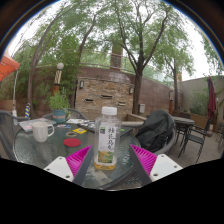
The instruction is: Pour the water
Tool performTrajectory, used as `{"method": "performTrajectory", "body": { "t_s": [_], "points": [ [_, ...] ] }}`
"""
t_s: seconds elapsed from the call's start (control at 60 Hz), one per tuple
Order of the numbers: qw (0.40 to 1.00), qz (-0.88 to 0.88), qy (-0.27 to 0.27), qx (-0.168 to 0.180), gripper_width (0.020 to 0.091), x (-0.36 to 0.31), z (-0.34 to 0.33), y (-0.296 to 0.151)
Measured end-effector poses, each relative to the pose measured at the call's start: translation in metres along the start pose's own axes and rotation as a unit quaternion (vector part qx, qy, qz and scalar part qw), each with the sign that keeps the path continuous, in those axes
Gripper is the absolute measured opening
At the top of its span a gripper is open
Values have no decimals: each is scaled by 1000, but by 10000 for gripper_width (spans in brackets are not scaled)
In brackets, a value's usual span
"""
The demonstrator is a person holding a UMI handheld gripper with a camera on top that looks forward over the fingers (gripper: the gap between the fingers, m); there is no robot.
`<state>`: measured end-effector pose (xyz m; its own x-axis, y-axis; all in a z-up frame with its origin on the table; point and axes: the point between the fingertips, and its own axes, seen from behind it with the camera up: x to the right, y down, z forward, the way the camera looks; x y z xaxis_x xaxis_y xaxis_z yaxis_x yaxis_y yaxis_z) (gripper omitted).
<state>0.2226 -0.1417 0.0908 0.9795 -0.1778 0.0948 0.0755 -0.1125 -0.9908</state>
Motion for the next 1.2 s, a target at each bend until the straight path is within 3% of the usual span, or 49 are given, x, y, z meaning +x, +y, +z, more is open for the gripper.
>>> {"method": "performTrajectory", "body": {
  "t_s": [0.367, 0.417, 0.45, 0.467, 0.583, 0.75, 0.8, 0.917, 1.05, 1.2],
  "points": [
    [999, 35, 24, 4, 819, -13, 82, -5],
    [999, 32, 34, -7, 758, -12, 92, 2],
    [999, 19, 38, -21, 647, -12, 94, 10],
    [999, 14, 43, -26, 632, -11, 94, 12],
    [999, 16, 47, -16, 612, -13, 93, 12],
    [997, 9, 59, -41, 507, -9, 89, 11],
    [996, -24, 74, -31, 470, -9, 84, -2],
    [982, -161, 94, -14, 467, -24, 81, -49],
    [906, -409, 106, 21, 468, -80, 92, -108],
    [708, -697, 94, 70, 466, -171, 119, -132]
  ]
}}
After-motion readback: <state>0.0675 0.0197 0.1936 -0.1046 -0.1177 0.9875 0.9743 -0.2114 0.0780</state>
